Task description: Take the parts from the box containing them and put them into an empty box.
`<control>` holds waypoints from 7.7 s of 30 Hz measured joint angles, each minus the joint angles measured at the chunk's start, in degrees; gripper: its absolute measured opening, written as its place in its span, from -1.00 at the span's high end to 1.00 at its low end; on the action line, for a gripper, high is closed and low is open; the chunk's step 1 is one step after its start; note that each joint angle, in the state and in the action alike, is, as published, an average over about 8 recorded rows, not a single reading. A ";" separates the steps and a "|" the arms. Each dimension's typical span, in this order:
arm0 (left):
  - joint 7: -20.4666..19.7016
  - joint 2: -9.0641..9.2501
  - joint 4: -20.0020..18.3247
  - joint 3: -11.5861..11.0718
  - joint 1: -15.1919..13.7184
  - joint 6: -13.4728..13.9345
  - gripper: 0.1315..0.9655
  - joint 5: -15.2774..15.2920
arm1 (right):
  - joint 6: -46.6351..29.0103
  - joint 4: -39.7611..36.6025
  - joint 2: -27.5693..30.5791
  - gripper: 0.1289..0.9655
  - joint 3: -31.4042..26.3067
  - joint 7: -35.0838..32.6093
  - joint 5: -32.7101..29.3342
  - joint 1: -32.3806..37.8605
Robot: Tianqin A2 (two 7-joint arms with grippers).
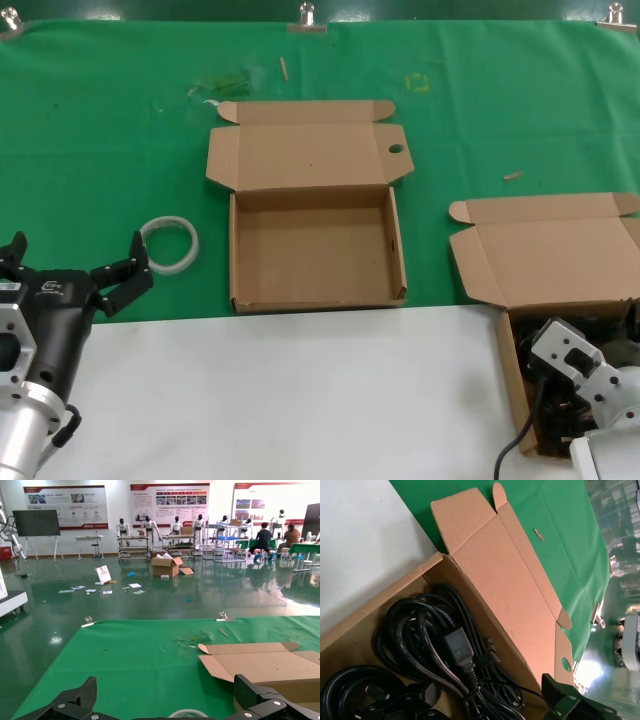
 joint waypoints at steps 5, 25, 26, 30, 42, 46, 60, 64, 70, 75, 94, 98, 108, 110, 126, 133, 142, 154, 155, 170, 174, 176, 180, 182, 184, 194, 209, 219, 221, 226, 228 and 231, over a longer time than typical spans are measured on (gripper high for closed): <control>0.00 0.00 0.00 0.00 0.00 0.00 -1.00 0.00 | -0.47 -0.87 -0.13 -0.32 0.19 -0.15 0.00 0.52; 0.00 0.00 0.00 0.00 0.00 0.00 -1.00 0.00 | -2.43 -3.75 -0.28 0.48 0.61 0.87 0.00 2.47; 0.00 0.00 0.00 0.00 0.00 0.00 -1.00 0.00 | -2.51 -3.84 -0.28 0.53 0.60 0.97 0.00 2.51; 0.00 0.00 0.00 0.00 0.00 0.00 -1.00 0.00 | -2.71 -4.03 -0.28 0.61 0.59 1.38 0.00 2.56; 0.00 0.00 0.00 0.00 0.00 0.00 -1.00 0.00 | -1.08 -0.58 -0.28 0.79 0.11 2.47 0.00 2.05; 0.00 0.00 0.00 0.00 0.00 0.00 -1.00 0.00 | 0.36 2.24 -0.28 0.82 -0.32 2.87 0.00 1.60; 0.00 0.00 0.00 0.00 0.00 0.00 -1.00 0.00 | 7.03 14.29 -0.28 0.93 -5.31 6.44 0.00 0.86; 0.00 0.00 0.00 0.00 0.00 0.00 -1.00 0.00 | 7.46 14.51 -0.28 0.95 -8.87 8.54 0.00 2.56; 0.00 0.00 0.00 0.00 0.00 0.00 -1.00 0.00 | 5.59 10.34 -0.28 0.96 -15.46 11.52 0.00 7.41; 0.00 0.00 0.00 0.00 0.00 0.00 -1.00 0.00 | 3.01 5.29 -0.26 0.96 -19.87 13.05 0.00 11.89; 0.00 0.00 0.00 0.00 0.00 0.00 -1.00 0.00 | -11.78 -20.55 0.17 0.97 -39.52 25.81 0.00 28.37; 0.00 0.00 0.00 0.00 0.00 0.00 -1.00 0.00 | -13.04 -22.32 0.41 0.97 -44.48 30.66 0.00 30.19; 0.00 0.00 0.00 0.00 0.00 0.00 -1.00 0.00 | -12.29 -21.36 0.69 0.97 -51.31 37.22 0.00 31.31; 0.00 0.00 0.00 0.00 0.00 0.00 -1.00 0.00 | -11.79 -20.73 0.72 0.97 -51.62 37.58 0.00 30.98; 0.00 0.00 0.00 0.00 0.00 0.00 -1.00 0.00 | -10.40 -18.73 1.73 0.97 -51.51 38.99 0.00 29.66; 0.00 0.00 0.00 0.00 0.00 0.00 -1.00 0.00 | -10.40 -18.73 2.21 0.97 -51.51 38.99 0.00 29.65; 0.00 0.00 0.00 0.00 0.00 0.00 -1.00 0.00 | -10.40 -18.73 2.22 0.58 -51.51 38.99 0.00 29.66; 0.00 0.00 0.00 0.00 0.00 0.00 -1.00 0.00 | -11.33 -18.25 2.22 0.02 -50.27 41.19 -1.37 28.76; 0.00 0.00 0.00 0.00 0.00 0.00 -1.00 0.00 | -11.64 -18.08 2.22 -0.04 -49.84 41.92 -1.82 28.44; 0.00 0.00 0.00 0.00 0.00 0.00 -1.00 0.00 | -18.41 -14.59 2.22 -0.64 -40.83 58.14 -11.83 21.84; 0.00 0.00 0.00 0.00 0.00 0.00 -1.00 0.00 | -20.40 -13.57 2.22 -0.76 -38.21 62.91 -14.77 19.94; 0.00 0.00 0.00 0.00 0.00 0.00 -1.00 -0.01 | -21.38 -13.06 2.22 -0.81 -36.91 65.25 -16.22 18.99; 0.00 0.00 0.00 0.00 0.00 0.00 -1.00 -0.01 | -23.36 -12.04 2.22 -0.92 -34.28 69.97 -19.14 17.07; 0.00 0.00 0.00 0.00 0.00 0.00 -1.00 -0.01 | -24.33 -11.54 2.22 -0.95 -32.98 72.32 -20.59 16.12; 0.00 0.00 0.00 0.00 0.00 0.00 -1.00 -0.01 | -25.31 -11.03 2.22 -0.96 -31.68 74.66 -22.03 15.16; 0.00 0.00 0.00 0.00 0.00 0.00 -1.00 0.00 | -30.23 -8.49 2.22 -1.00 -25.09 86.42 -29.29 10.35; 0.02 0.00 0.00 0.00 0.00 0.00 -1.00 -0.01 | -37.65 -4.65 2.22 -1.00 -15.25 104.20 -40.30 3.15; 0.02 0.00 0.00 0.00 0.00 0.00 -1.00 -0.01 | -42.59 -2.12 2.22 -1.00 -8.71 116.00 -47.56 -1.62; 0.02 0.00 0.00 0.00 0.00 0.00 -1.00 -0.01 | -43.57 -1.62 2.22 -1.00 -7.41 118.34 -49.01 -2.57; 0.02 0.00 0.00 0.00 0.00 0.00 -1.00 -0.01 | -45.52 -0.61 2.22 -1.00 -4.82 123.04 -51.90 -4.47; 0.02 0.00 0.00 0.00 0.00 0.00 -1.00 -0.01 | -45.91 -0.41 2.22 -1.00 -4.31 123.97 -52.47 -4.85; 0.02 0.00 0.00 -0.01 0.00 0.00 -1.00 -0.01 | -46.08 -0.32 2.22 -1.00 -4.08 124.38 -52.73 -5.02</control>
